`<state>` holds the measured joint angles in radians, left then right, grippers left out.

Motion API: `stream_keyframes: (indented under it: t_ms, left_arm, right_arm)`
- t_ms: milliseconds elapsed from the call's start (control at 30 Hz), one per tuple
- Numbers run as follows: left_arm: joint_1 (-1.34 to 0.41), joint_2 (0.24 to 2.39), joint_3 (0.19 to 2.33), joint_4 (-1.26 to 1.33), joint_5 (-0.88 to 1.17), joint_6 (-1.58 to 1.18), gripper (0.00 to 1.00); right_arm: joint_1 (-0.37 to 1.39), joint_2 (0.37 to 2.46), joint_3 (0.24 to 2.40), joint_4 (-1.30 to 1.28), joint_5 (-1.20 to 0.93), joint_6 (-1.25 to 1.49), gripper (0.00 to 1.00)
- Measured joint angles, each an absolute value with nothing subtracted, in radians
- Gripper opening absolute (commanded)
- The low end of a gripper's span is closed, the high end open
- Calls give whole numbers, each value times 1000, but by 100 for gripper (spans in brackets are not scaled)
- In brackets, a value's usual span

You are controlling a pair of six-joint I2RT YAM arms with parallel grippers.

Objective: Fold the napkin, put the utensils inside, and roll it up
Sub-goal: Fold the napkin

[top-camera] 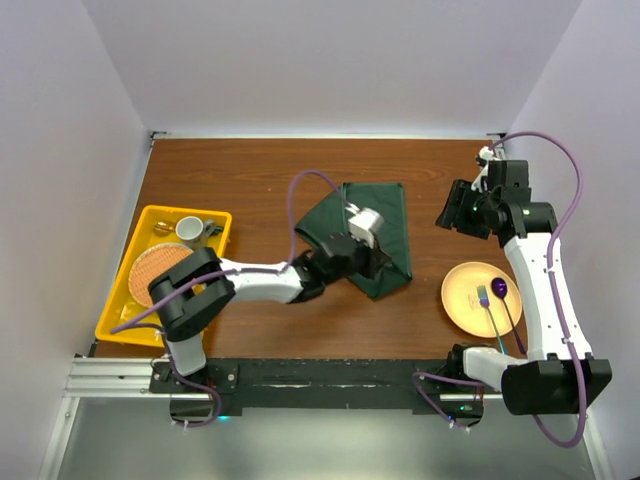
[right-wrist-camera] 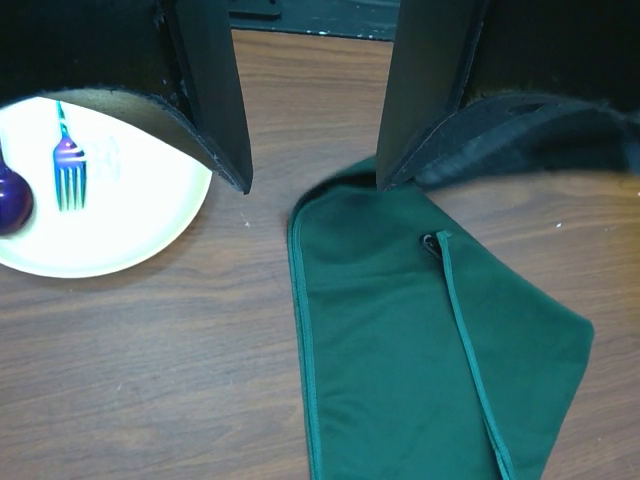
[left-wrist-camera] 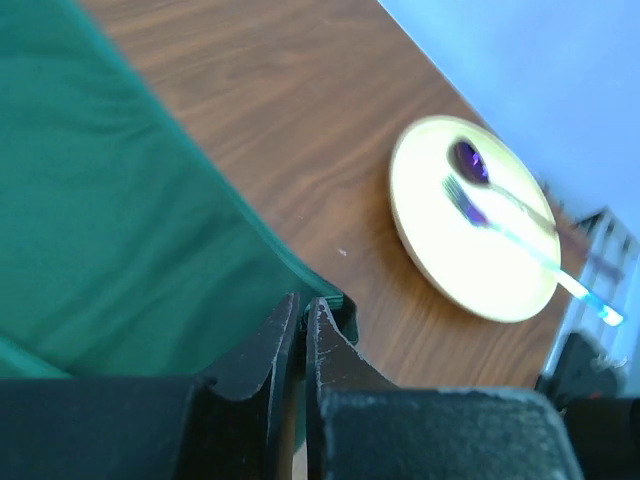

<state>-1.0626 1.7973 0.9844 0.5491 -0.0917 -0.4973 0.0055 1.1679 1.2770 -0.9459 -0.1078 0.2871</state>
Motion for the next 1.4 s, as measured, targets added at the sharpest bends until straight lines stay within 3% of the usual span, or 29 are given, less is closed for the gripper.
stream_keyframes:
  t_ms: [433,767,1400]
  left_arm:
    - [-733,1787,800,786,234,-977,0]
    - [-620,1710,692,873,152,-1135,0]
    - [-502,1681,661,866,63,-1171,0]
  right_arm:
    - [6,1192,1243,-898,-157,288,55]
    - [9,1207,1219,-871,-194,294,54]
    - [86,1256,1201,-836,-203,302,53]
